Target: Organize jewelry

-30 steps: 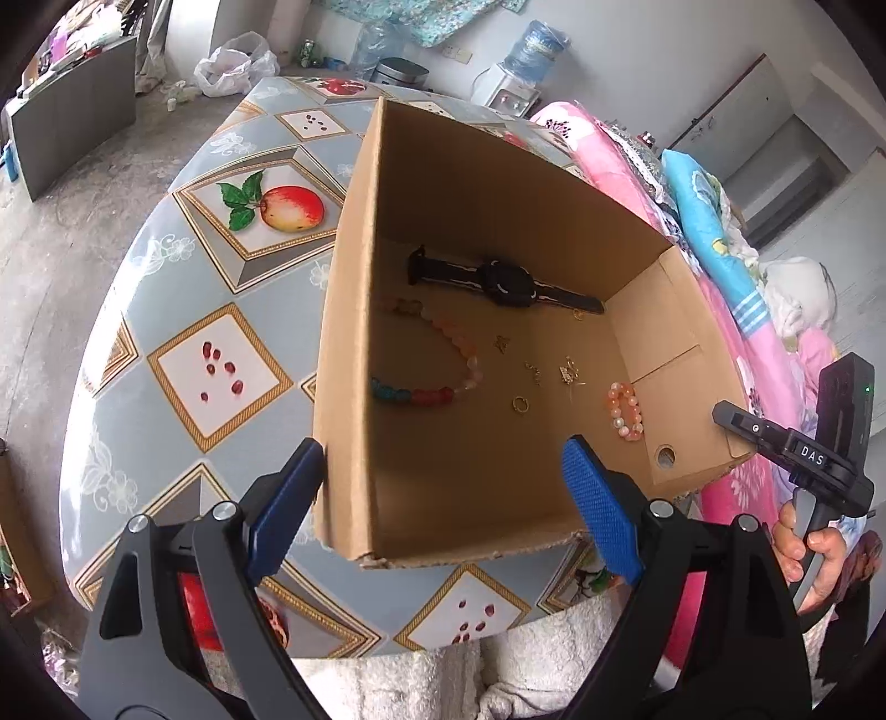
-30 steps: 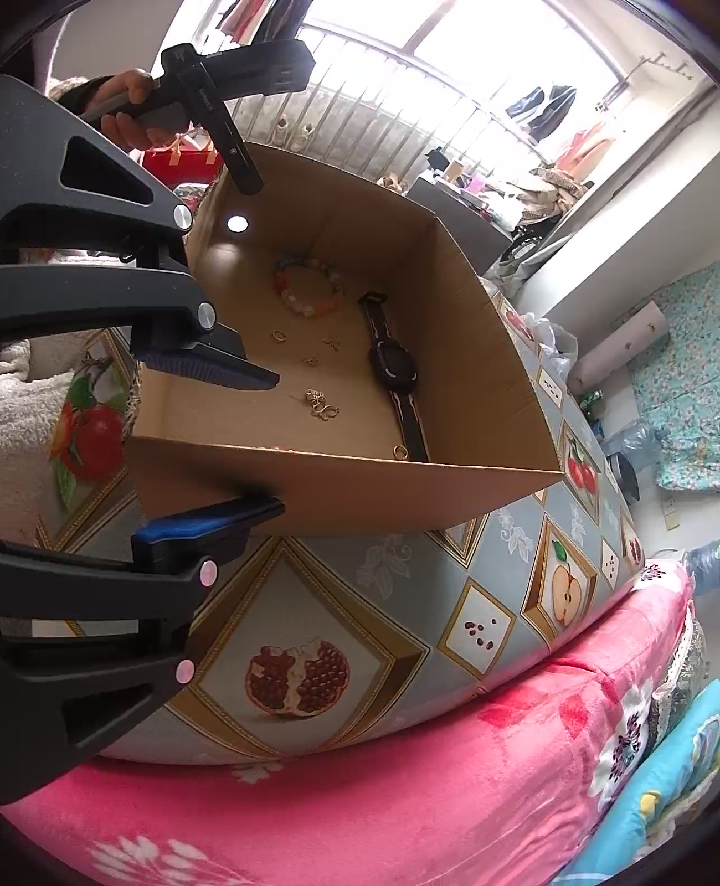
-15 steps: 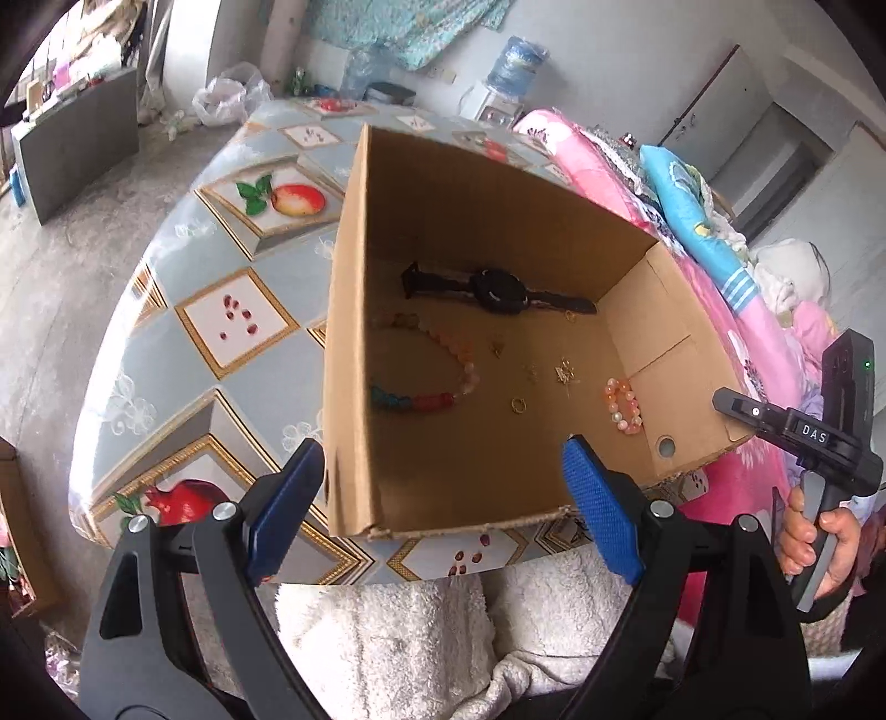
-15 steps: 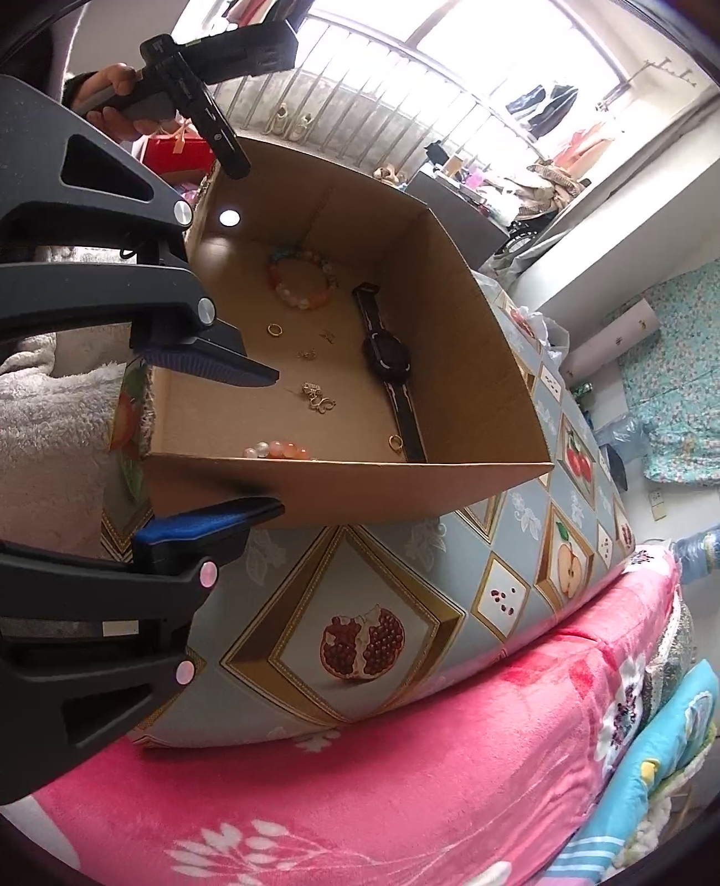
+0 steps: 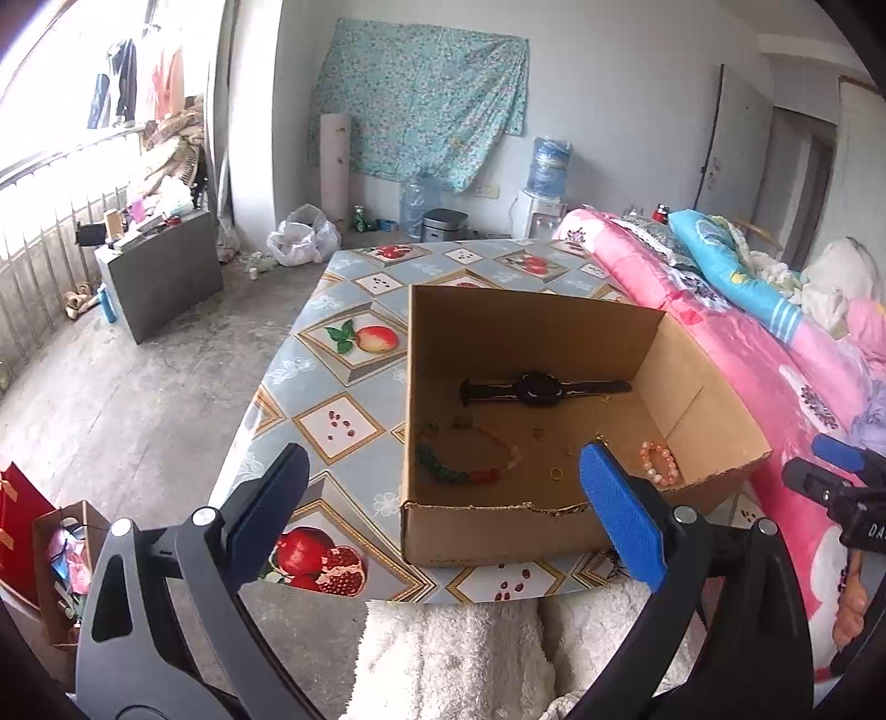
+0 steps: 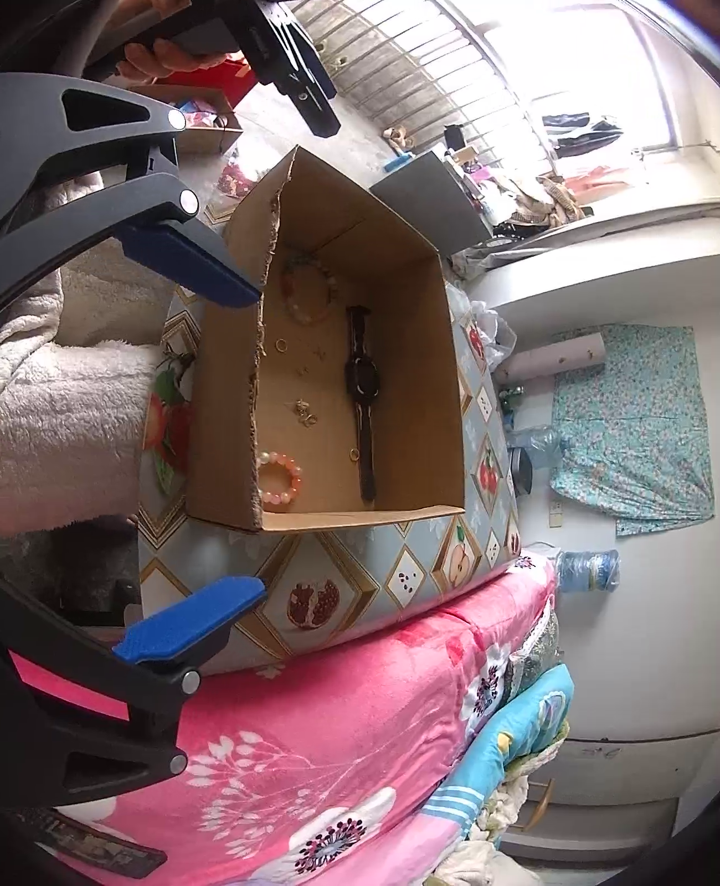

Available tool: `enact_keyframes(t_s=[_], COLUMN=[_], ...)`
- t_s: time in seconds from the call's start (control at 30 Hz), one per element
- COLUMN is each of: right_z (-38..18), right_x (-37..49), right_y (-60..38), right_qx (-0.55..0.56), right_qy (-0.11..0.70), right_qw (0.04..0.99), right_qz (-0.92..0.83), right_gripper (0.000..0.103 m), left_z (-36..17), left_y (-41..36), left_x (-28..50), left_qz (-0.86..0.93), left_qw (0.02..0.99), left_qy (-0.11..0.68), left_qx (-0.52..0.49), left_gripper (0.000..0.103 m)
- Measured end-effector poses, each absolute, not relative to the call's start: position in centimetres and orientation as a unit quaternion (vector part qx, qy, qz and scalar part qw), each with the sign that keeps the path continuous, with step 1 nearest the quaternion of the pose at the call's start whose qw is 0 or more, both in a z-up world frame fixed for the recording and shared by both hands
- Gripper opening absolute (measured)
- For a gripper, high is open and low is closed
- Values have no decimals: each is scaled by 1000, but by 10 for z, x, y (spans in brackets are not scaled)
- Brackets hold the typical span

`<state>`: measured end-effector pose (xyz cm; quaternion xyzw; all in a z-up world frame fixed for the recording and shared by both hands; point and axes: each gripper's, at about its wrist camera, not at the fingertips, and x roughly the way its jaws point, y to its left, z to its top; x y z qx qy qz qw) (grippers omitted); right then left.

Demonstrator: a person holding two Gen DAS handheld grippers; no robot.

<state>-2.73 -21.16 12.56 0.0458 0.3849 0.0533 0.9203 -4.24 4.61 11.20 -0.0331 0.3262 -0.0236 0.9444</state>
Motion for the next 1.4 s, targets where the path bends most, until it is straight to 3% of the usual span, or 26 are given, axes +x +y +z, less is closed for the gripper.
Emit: enact_keyframes(t_s=[0.27, 0.43, 0.73, 1.4], right_z=[114, 106, 84, 72], right_x=[-37, -29, 1, 18], right_y=[-193, -181, -170, -166], right_qx=[49, 44, 45, 34], right_qy=[387, 418, 488, 517], right_qw=[920, 907, 871, 855], right_qz=[33, 36, 26, 12], right_gripper=[96, 96, 96, 96], left_z=[103, 82, 63, 51], left_y=[19, 15, 2, 5], left_x=[-47, -37, -22, -7], left_qz=[-18, -31, -4, -5], left_qw=[936, 914, 890, 867], left_qy=[351, 404, 455, 499], left_qx=[31, -11, 23, 2], left_gripper=[95, 95, 95, 95])
